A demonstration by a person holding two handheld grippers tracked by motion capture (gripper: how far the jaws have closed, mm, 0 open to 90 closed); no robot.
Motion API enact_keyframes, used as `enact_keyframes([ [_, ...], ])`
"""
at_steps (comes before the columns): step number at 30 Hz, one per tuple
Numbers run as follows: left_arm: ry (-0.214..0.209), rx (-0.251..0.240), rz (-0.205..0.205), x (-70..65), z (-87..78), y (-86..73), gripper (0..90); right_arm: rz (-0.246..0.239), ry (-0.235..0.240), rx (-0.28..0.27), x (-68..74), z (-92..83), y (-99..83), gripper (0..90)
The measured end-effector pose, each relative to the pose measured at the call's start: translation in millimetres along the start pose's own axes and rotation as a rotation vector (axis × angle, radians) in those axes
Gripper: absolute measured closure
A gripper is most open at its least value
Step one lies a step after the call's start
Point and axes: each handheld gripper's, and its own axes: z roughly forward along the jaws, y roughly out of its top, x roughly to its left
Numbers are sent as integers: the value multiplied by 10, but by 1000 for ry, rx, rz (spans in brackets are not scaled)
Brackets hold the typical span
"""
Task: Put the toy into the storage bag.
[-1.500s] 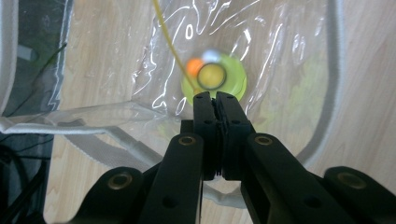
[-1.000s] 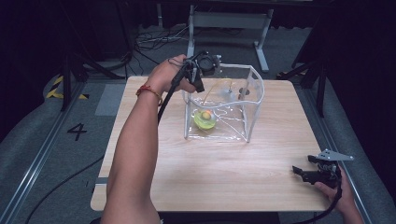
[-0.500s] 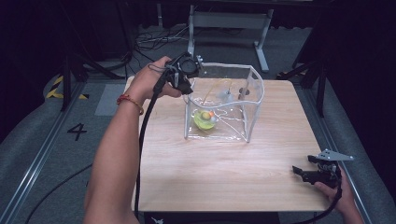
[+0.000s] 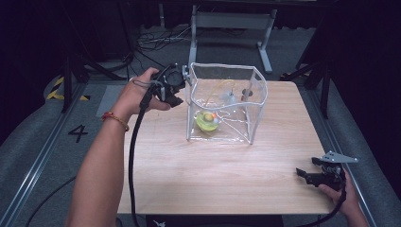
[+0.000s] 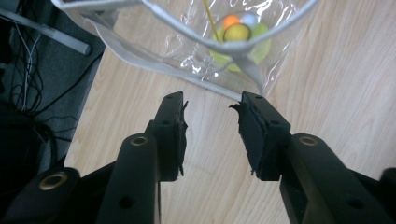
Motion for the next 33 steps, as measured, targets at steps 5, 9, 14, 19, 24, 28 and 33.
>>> enact_keyframes([
  [5,17,-2,-8,-82,71,-145,535,0,0,0,1,0,0,129],
  [9,45,23,-1,-175,146,-231,456,0,0,0,0,0,0,129],
  [14,54,24,6,-286,222,-335,418,0,-1,0,1,0,0,129],
  [19,61,18,16,-395,306,-449,398,0,-1,0,1,0,0,129],
  [24,60,1,-6,-485,411,-588,369,0,-1,0,1,0,0,129],
  [28,54,-8,-29,-528,504,-726,345,1,-1,0,2,-1,0,129],
  [33,58,-13,-53,-578,601,-887,338,0,-1,0,1,0,0,129],
])
